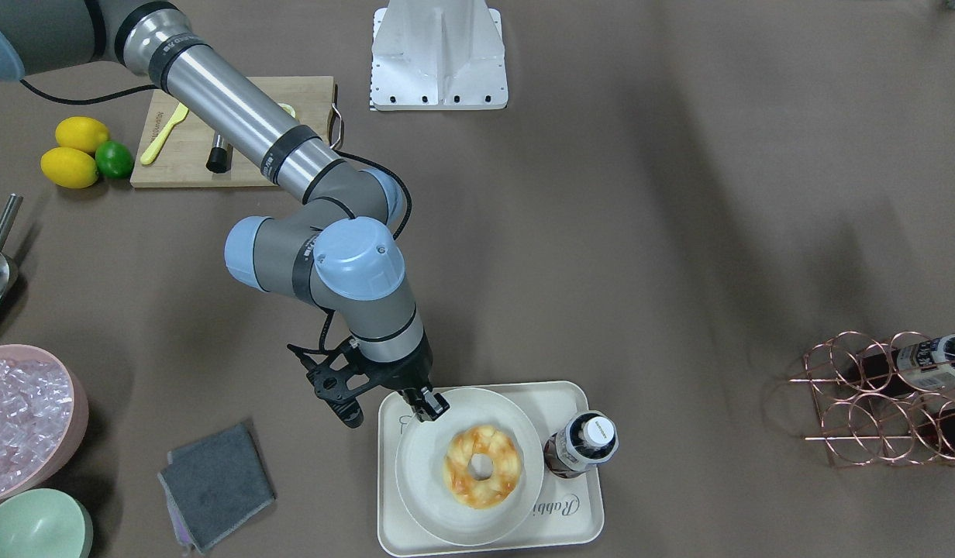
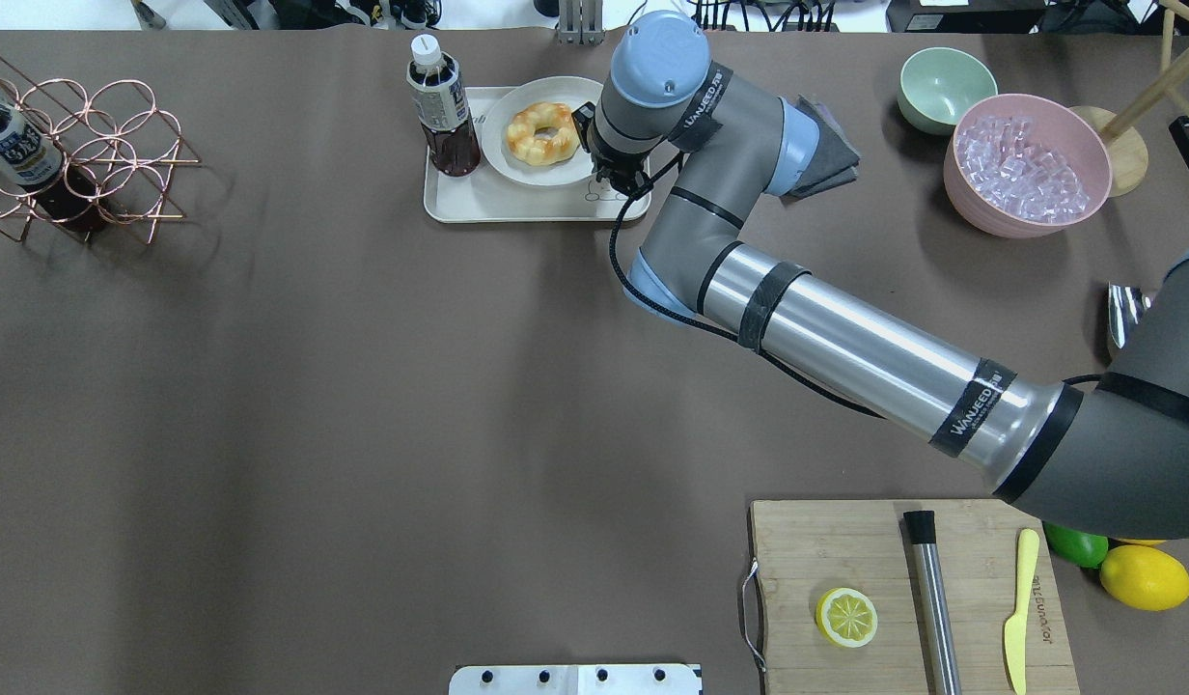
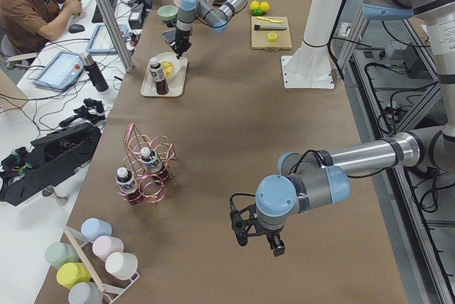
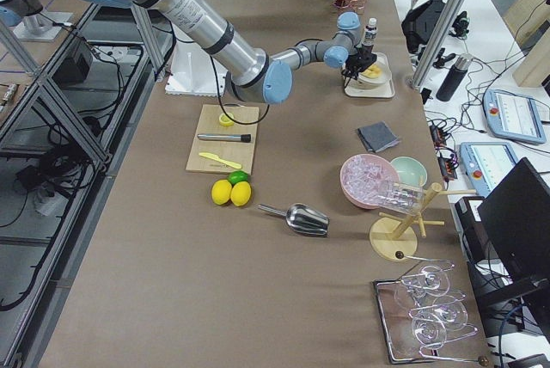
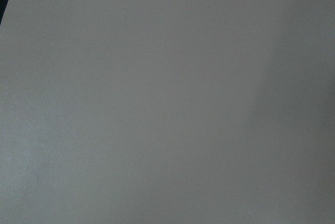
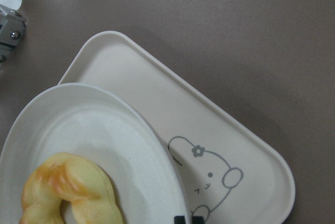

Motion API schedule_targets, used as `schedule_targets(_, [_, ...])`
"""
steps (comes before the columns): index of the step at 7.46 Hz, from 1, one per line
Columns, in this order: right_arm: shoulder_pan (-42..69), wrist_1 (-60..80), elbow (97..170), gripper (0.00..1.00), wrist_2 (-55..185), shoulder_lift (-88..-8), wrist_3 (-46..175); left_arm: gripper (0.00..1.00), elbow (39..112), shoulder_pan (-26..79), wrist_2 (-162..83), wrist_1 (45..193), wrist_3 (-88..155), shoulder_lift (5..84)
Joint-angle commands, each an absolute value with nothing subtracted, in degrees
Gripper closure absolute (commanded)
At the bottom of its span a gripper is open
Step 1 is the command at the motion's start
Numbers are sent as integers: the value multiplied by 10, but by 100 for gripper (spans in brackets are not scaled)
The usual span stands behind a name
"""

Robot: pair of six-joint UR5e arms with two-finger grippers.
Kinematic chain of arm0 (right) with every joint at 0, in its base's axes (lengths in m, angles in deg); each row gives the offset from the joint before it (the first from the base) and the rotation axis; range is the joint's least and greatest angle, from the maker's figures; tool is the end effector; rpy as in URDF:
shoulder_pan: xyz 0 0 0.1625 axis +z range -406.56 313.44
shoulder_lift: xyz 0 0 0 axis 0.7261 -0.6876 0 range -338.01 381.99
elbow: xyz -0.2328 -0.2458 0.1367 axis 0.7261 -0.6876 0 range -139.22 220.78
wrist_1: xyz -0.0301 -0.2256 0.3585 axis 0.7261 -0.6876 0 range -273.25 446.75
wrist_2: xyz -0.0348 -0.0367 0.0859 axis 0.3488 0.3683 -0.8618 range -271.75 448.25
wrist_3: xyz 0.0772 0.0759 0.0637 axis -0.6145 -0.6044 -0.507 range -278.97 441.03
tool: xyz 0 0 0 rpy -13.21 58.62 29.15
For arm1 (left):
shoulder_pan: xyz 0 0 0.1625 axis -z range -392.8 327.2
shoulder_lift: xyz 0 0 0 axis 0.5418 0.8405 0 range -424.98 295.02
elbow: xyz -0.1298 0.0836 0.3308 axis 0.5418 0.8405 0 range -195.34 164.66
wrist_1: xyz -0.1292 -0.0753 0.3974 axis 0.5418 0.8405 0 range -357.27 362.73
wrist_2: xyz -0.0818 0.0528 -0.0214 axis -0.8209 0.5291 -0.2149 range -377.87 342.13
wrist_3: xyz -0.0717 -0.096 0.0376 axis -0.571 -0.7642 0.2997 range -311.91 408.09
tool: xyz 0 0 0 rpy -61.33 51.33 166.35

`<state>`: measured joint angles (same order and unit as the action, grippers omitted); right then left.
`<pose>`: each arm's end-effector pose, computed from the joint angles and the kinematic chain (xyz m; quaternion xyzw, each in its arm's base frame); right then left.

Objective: Place donut on tray

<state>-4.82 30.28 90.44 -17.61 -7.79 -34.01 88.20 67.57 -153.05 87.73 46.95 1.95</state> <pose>-0.5703 -0.6414 0.1987 -0.0573 -0.4582 0.4352 0.7729 -0.1027 -0.3155 0.6758 -0.0857 0.3892 -0.1403 0.9064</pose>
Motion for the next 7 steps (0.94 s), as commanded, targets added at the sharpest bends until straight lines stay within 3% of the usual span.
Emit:
schedule_targets(1, [-57,306,904,0,-160,-73,-333,2,882,676,-1530,877,469,20])
schedule_targets(3, [-46,288,976,0,-196,-109,-290,2,882,676,-1530,876,469,19])
schedule_targets(5, [-30,175,1158,0,-248,-222,-208,2,882,677,-1530,876,469,19])
schedule_targets(7, [-3,77,1267,0,-291,-301,-67,2,880,676,-1530,876,469,19])
